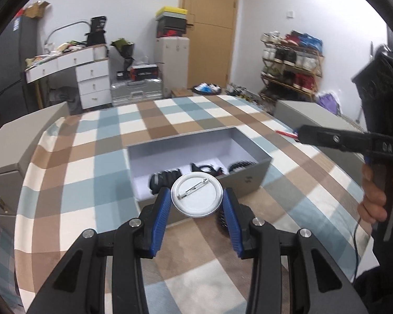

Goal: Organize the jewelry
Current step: 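Carry both badges into the gray box and open both tools, then pull both tools back toward the remaining bracelet and vial, then grasp the black coiled hair tie with the right tool and lift it, then grasp the clear red-capped vial with the left tool while the right tool holds the hair tie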

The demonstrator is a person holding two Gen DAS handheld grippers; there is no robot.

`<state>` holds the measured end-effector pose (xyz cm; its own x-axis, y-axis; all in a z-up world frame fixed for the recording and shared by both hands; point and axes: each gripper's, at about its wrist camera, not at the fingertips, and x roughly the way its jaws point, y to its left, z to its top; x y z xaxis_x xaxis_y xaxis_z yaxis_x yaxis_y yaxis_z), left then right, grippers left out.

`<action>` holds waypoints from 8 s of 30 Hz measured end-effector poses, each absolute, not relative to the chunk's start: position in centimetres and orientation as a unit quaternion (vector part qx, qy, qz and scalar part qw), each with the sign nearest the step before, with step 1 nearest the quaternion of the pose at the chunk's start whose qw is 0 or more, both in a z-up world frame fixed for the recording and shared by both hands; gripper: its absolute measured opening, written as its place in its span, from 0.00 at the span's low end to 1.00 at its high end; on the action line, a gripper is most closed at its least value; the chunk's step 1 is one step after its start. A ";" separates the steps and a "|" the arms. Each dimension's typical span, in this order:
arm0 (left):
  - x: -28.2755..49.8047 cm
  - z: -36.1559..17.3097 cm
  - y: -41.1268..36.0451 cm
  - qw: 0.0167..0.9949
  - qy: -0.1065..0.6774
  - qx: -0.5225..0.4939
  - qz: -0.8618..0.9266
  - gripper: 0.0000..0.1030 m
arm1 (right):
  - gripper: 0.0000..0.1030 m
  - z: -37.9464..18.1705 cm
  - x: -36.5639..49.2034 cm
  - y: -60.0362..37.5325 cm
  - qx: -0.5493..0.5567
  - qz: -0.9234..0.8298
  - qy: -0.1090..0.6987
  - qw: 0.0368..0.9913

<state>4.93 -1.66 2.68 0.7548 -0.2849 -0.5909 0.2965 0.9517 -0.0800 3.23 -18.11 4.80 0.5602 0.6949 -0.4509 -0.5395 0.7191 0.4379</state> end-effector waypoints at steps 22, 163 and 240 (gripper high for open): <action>8.4 2.7 0.1 0.948 0.295 -0.039 -0.111 0.34 | 0.39 3.5 7.4 -17.6 0.212 0.317 0.319 0.868; 5.0 -2.0 2.7 0.906 0.416 0.014 -0.077 0.99 | 0.31 -1.8 1.3 -6.6 -0.127 0.339 0.410 0.837; 3.4 -2.3 -4.3 0.872 0.433 0.058 -0.220 0.56 | 0.38 2.8 1.5 -11.7 0.009 0.399 0.363 0.842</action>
